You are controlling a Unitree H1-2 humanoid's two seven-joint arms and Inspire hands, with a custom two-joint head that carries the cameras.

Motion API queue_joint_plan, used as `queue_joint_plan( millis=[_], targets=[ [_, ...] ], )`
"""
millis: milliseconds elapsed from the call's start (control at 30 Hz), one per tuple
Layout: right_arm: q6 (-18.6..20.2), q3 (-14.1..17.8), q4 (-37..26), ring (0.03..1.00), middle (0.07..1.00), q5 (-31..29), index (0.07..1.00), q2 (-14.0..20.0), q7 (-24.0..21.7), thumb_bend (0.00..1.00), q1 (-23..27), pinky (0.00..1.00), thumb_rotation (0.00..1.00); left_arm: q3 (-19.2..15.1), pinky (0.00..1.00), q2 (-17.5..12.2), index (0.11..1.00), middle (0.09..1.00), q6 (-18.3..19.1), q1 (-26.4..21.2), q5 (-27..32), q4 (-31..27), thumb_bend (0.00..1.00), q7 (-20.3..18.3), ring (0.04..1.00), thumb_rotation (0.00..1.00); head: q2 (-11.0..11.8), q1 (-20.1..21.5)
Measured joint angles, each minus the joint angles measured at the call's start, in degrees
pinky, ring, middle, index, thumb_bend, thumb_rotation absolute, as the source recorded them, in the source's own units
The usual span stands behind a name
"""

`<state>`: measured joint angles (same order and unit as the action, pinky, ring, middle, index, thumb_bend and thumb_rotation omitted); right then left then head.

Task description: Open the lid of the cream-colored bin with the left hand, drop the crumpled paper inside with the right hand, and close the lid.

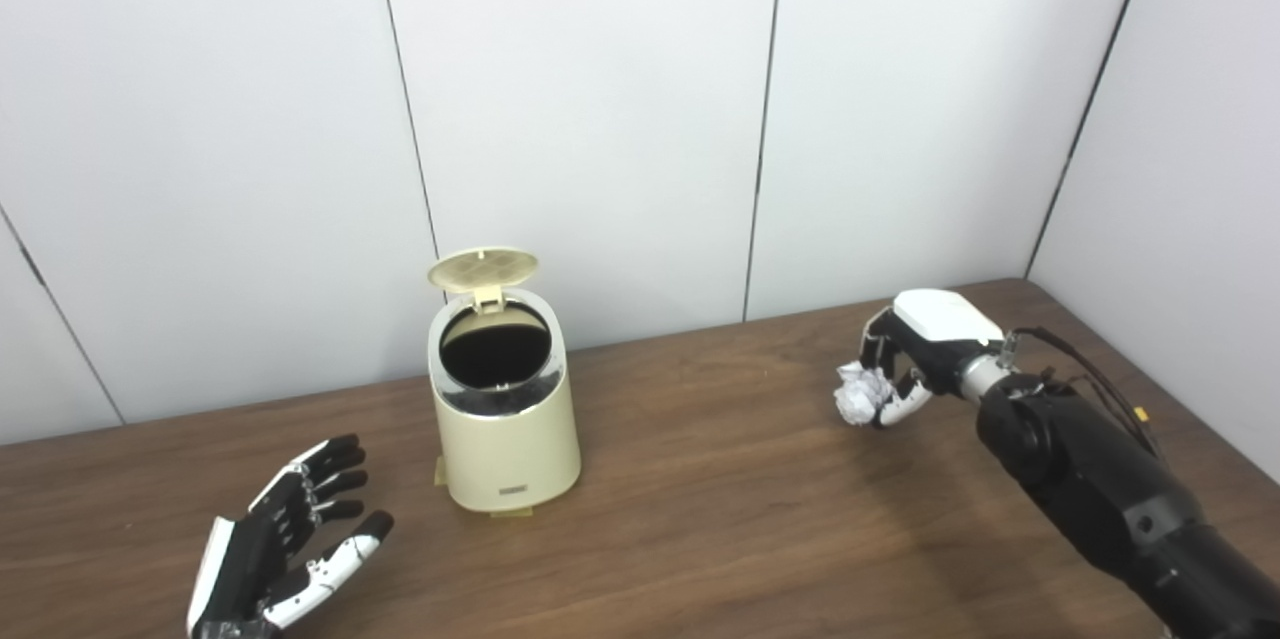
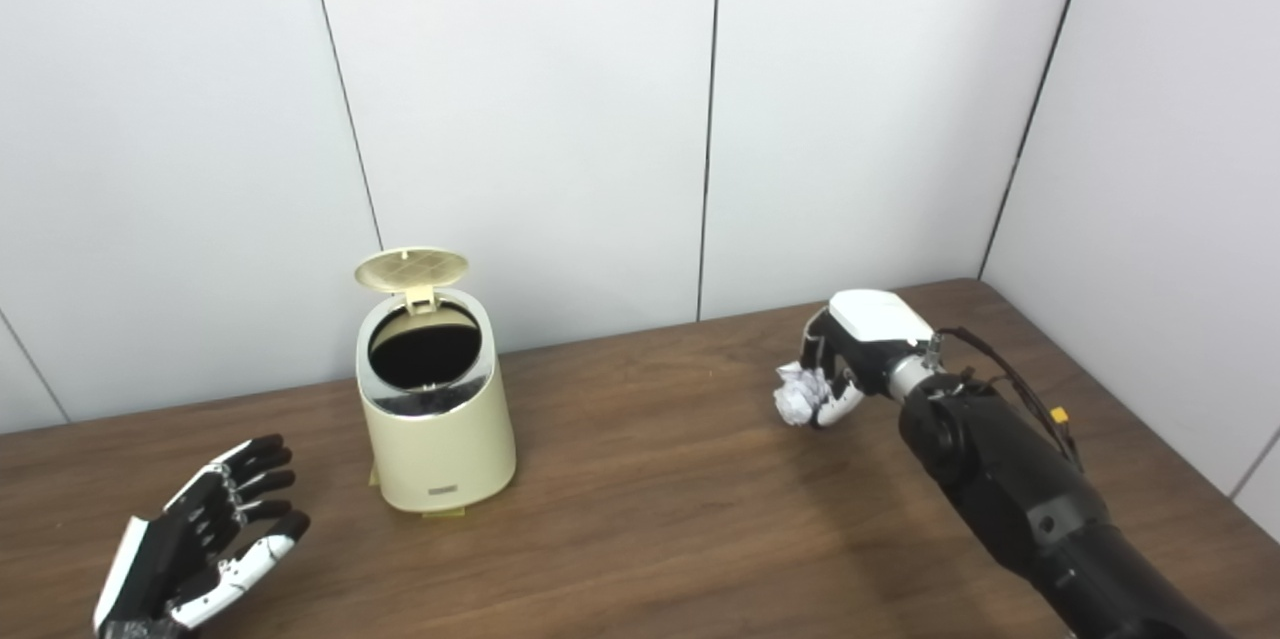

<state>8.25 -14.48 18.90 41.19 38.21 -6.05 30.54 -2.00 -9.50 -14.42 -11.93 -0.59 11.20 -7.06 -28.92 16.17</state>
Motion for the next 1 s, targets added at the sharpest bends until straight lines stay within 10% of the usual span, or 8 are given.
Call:
queue_joint_plan(
  millis=[333, 633, 767, 1000],
  targets=[
    [3.3, 4.46, -12.44, 0.681, 0.502, -3.31, 0.473, -4.8, -2.81, 0.53, 0.92, 1.0, 0.0, 0.59, 0.68, 0.44, 0.84, 0.797, 0.3, -0.19, -0.39, 0.0, 0.68, 0.3, 0.758, 0.23, 0.09, -2.55],
    [5.0, 5.88, -19.02, 0.618, 0.476, -5.08, 0.493, -9.17, -4.44, 0.53, 2.41, 0.97, 0.0, 1.34, 0.68, 1.2, 0.847, 0.803, 1.41, -0.25, -1.5, -0.25, 0.67, 0.54, 0.771, 0.22, 0.44, -5.54],
    [5.03, 5.77, -21.74, 0.503, 0.445, -6.72, 0.517, -11.81, -5.74, 0.53, 3.11, 0.81, 0.0, 1.64, 0.67, 1.74, 0.848, 0.805, 1.67, -0.21, -1.96, -0.53, 0.66, 0.58, 0.769, 0.23, 0.44, -6.77],
    [6.22, 5.24, -22.23, 0.627, 0.471, -6.64, 0.495, -16.72, -5.73, 0.53, 4.01, 1.0, 0.0, 1.91, 0.68, 2.51, 0.849, 0.802, 2.09, -0.17, -2.07, -0.77, 0.68, 0.63, 0.768, 0.23, 0.53, -7.74]
  ],
)
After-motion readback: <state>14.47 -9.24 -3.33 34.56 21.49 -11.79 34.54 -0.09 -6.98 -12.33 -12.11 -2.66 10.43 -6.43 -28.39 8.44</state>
